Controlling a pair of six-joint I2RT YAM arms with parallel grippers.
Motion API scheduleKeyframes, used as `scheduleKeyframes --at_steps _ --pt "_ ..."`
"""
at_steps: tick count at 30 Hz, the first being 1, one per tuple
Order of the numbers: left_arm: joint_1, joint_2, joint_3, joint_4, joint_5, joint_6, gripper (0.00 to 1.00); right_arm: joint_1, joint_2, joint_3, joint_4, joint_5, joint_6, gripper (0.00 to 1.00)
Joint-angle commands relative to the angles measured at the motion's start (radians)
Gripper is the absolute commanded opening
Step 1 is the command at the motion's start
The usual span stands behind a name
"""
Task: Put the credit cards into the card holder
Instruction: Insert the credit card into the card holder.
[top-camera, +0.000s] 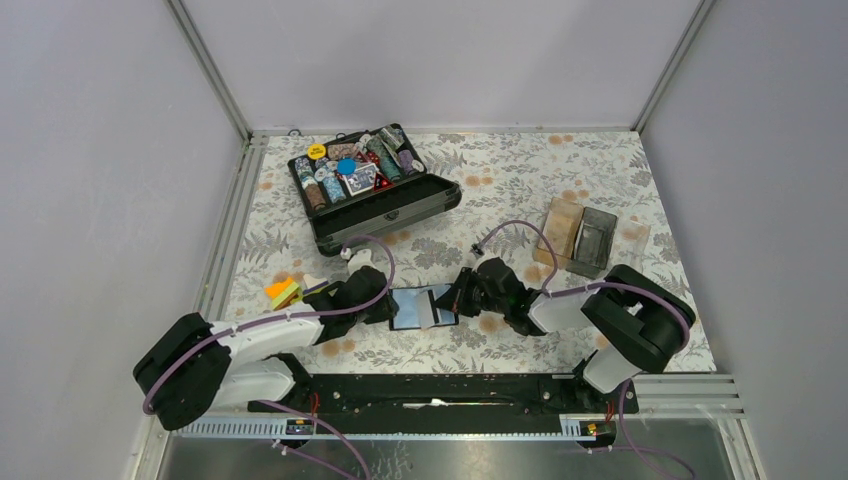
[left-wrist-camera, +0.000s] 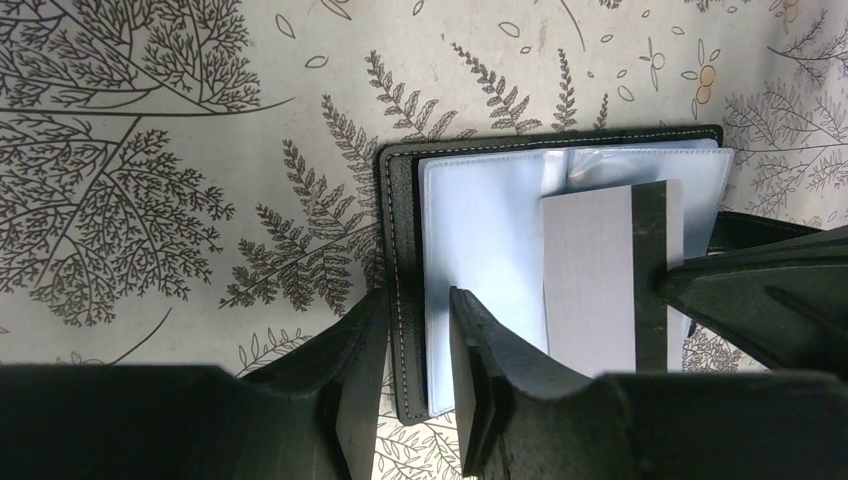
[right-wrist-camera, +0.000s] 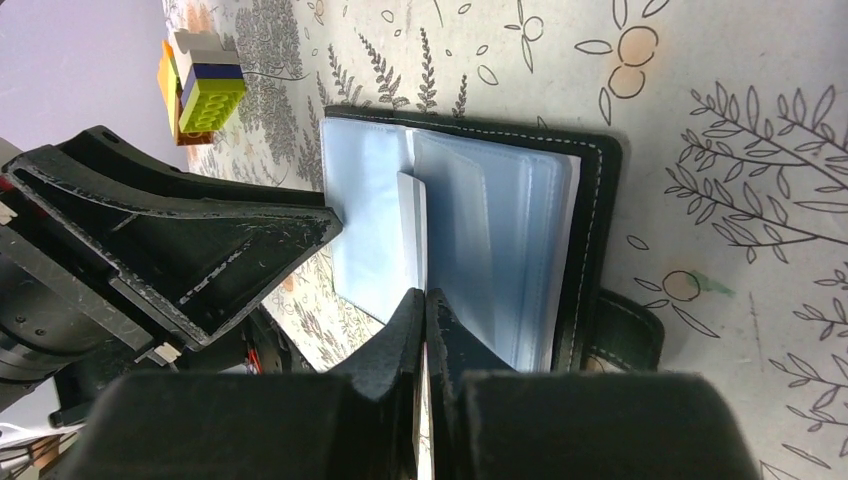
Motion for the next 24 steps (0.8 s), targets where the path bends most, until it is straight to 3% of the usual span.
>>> scheduleKeyframes --at_steps 1,24 --pt "0.002 0.039 0.001 -0.027 0.004 0.019 0.31 0.016 0.028 0.028 0.027 -0.001 -0.004 0.0" --pt "0.002 0.078 0.017 -0.017 0.013 0.027 0.28 0.031 0.103 0.052 0.038 0.113 0.044 0.0"
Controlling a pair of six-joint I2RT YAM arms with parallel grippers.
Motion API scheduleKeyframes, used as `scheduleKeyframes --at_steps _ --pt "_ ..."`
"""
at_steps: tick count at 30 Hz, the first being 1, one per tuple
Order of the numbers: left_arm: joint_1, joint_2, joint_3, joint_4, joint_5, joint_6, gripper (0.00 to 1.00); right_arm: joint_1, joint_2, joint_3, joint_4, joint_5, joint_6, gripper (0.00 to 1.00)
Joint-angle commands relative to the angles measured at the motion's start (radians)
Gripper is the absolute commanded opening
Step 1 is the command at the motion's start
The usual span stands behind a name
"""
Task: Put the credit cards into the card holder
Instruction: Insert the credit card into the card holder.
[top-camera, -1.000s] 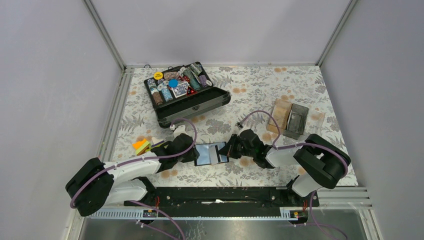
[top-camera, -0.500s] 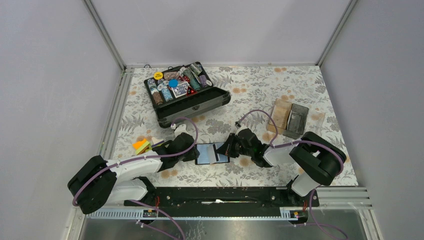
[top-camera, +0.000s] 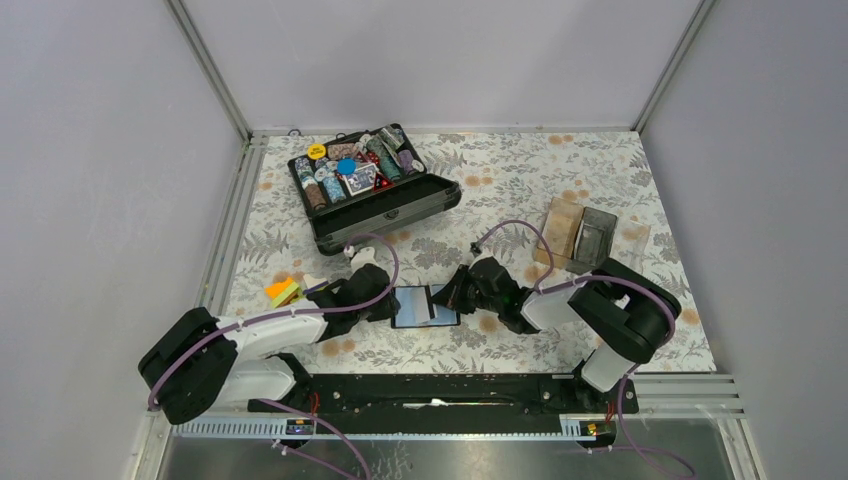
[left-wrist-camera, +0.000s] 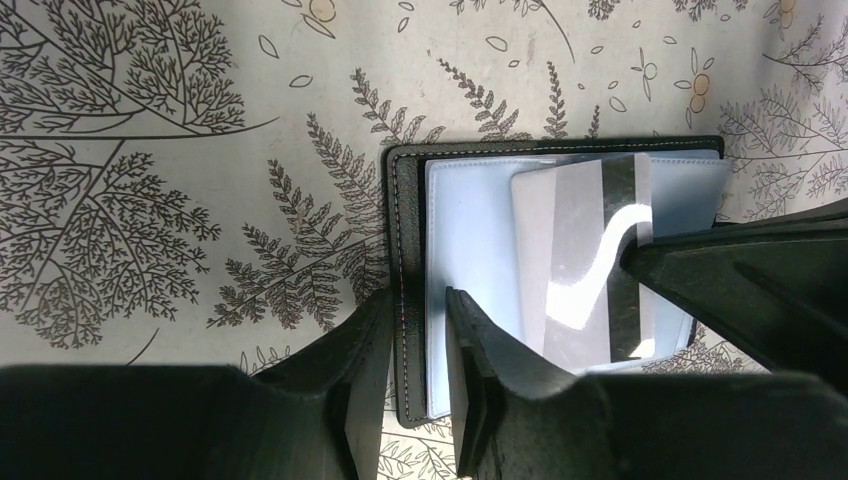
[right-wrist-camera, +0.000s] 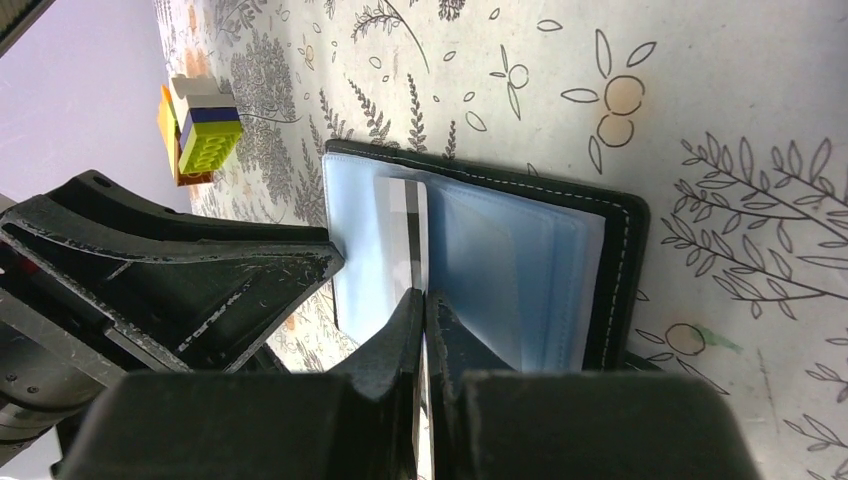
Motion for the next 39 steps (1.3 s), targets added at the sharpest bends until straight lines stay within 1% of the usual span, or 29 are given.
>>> scheduleKeyframes --at_steps 1,9,14,17,19,22,25,29,31,33,39 --pt "0.001 0.039 0.001 -0.044 0.015 0.012 0.28 0.025 0.029 0.021 -0.003 0.057 0.006 0.0" --pt "0.001 0.028 0.006 -0.044 0.026 0.009 0.28 0.098 0.035 0.027 -0.025 0.158 0.058 0.0" --pt "0.001 0.019 0.002 -0.041 0.035 0.004 0.28 0.136 0.064 0.045 -0.026 0.178 0.08 0.0" --pt "0.001 0.007 -0.003 -0.043 0.034 -0.001 0.28 0.146 0.064 0.06 -0.056 0.19 0.077 0.0" --pt "0.001 -0.005 -0.005 -0.053 0.024 -0.003 0.29 0.147 0.047 0.066 -0.092 0.211 0.068 0.06" --pt "0.001 -0.028 -0.01 -0.067 0.012 -0.003 0.29 0.148 0.002 0.071 -0.156 0.249 0.038 0.23" --pt "0.001 -0.044 -0.012 -0.071 0.011 -0.001 0.31 0.15 -0.046 0.084 -0.236 0.292 0.001 0.33" --pt "0.001 -0.054 -0.015 -0.069 0.019 -0.005 0.34 0.155 -0.092 0.106 -0.324 0.338 -0.044 0.45" --pt "0.001 -0.064 -0.016 -0.065 0.023 -0.006 0.36 0.16 -0.104 0.113 -0.344 0.345 -0.06 0.47" --pt "0.001 -0.075 -0.02 -0.058 0.028 -0.006 0.38 0.164 -0.104 0.12 -0.358 0.339 -0.069 0.47" --pt "0.001 -0.097 -0.038 -0.033 0.054 -0.016 0.4 0.185 -0.072 0.139 -0.333 0.284 -0.08 0.43"
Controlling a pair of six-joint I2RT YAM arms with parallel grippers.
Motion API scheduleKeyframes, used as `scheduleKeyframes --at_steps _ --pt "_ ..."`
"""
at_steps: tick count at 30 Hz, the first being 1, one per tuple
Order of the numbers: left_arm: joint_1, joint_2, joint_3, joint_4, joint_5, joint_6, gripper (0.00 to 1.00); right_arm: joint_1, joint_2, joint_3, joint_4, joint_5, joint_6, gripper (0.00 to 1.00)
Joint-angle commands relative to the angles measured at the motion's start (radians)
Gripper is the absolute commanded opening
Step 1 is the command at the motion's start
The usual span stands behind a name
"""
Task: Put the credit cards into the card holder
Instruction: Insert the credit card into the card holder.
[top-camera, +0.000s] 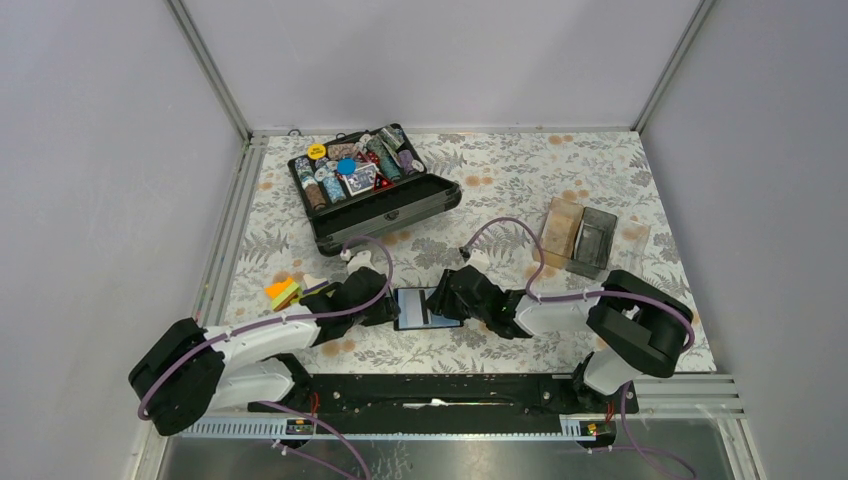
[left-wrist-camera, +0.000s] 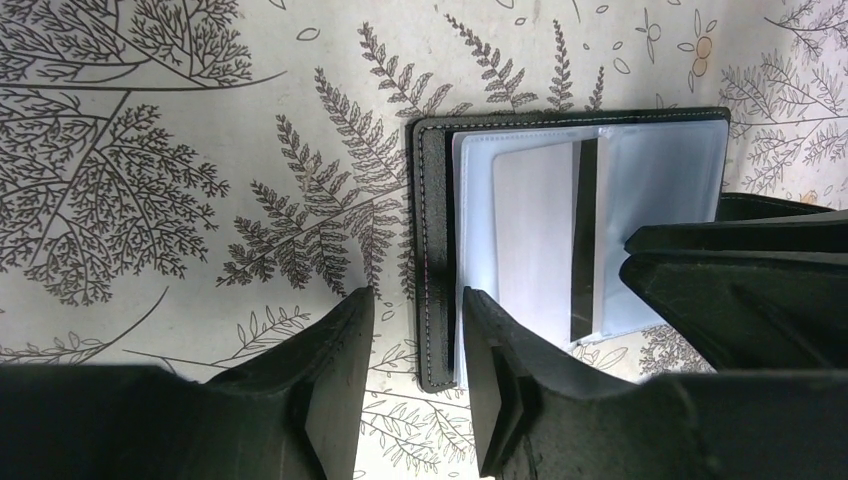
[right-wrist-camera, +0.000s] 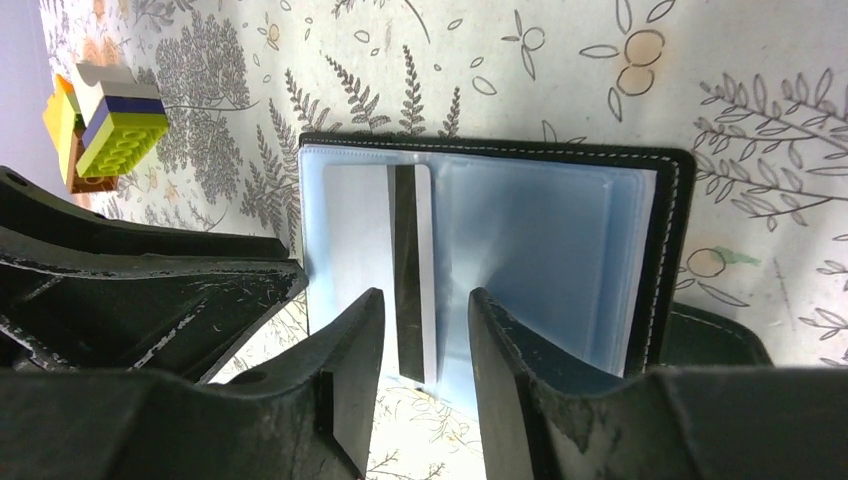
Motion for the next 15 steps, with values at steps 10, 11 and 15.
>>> scheduleKeyframes --at_steps 10,11,15 --pt "0.001 -0.012 -0.048 0.078 0.075 -0.021 0.37 0.058 0.073 0.09 -0.02 -0.025 -0.029 0.36" --pt "0.001 -0.012 -0.051 0.085 0.08 -0.023 0.36 0.06 0.078 0.093 -0.018 -0.028 -0.029 0.36" --pt "0.001 -0.013 -0.064 0.115 0.101 -0.03 0.35 0.069 0.097 0.119 -0.019 -0.036 -0.029 0.35"
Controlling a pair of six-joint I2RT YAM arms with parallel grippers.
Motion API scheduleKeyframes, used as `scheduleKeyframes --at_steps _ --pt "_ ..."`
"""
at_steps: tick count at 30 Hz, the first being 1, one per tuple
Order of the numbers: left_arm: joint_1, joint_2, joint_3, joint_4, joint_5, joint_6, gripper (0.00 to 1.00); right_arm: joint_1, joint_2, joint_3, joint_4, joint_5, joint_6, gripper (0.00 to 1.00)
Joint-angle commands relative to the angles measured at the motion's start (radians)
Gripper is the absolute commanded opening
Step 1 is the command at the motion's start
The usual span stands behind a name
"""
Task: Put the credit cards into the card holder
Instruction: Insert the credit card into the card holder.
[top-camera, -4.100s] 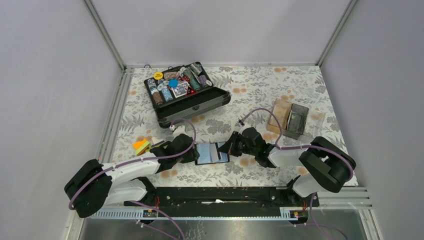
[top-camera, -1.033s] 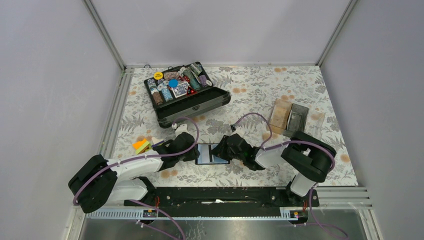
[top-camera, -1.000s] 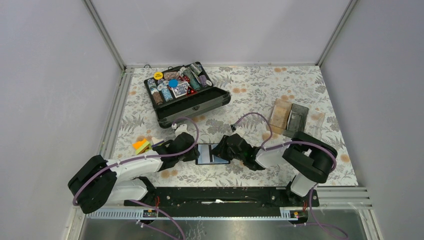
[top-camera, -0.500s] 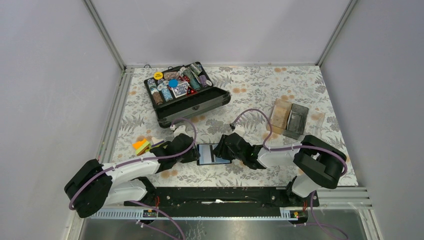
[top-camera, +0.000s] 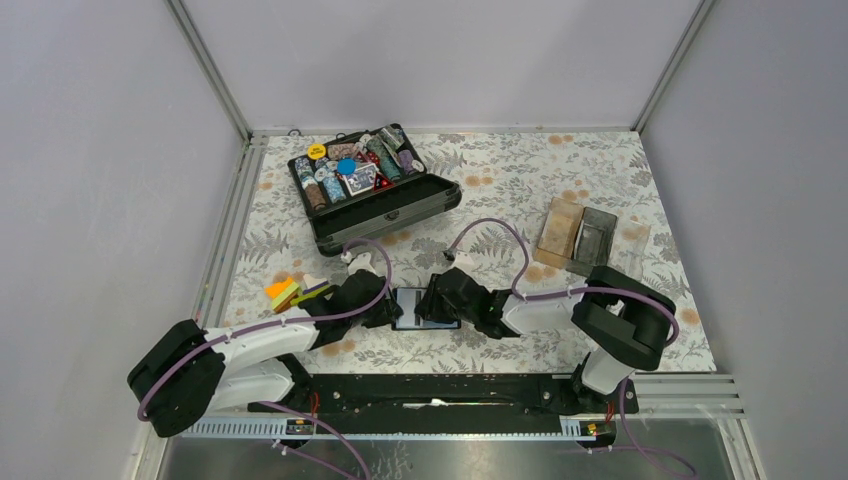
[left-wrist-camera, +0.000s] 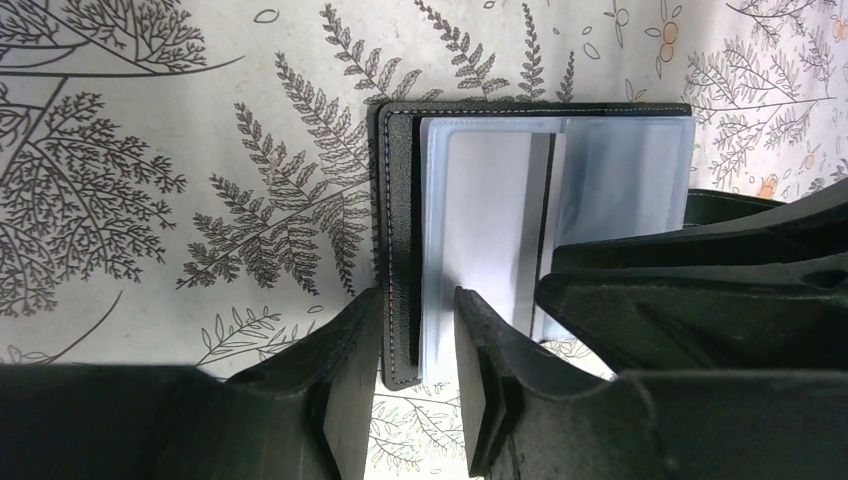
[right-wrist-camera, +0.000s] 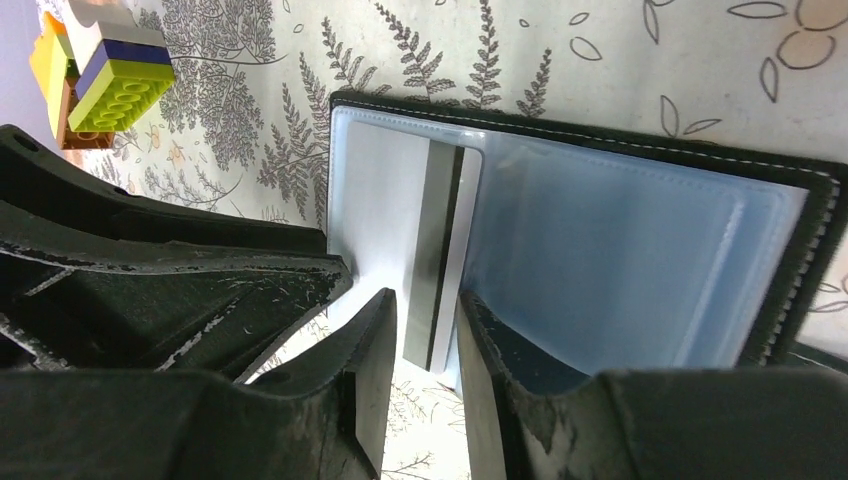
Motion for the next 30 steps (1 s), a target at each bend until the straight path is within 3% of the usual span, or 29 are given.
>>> scheduleKeyframes --at_steps 1,8,14,24,30 --pt "0.001 0.001 -0.027 0.053 0.05 -0.014 0.35 0.019 0.03 0.056 -0.003 -0.009 -0.011 0.35" --pt "0.001 -0.005 -0.036 0.067 0.06 -0.019 0.34 0.03 0.063 0.097 0.009 -0.022 -0.01 0.34" --pt "0.001 -0.041 -0.022 -0.002 0.015 -0.004 0.36 0.031 0.0 0.098 -0.069 0.044 -0.052 0.35" --pt "0.001 -0.227 0.04 -0.139 -0.027 0.094 0.81 0.019 -0.316 0.089 -0.359 0.25 -0.233 0.74" --pt "0.002 -0.323 0.162 -0.281 -0.001 0.161 0.99 -0.146 -0.461 0.122 -0.588 0.217 -0.342 0.89"
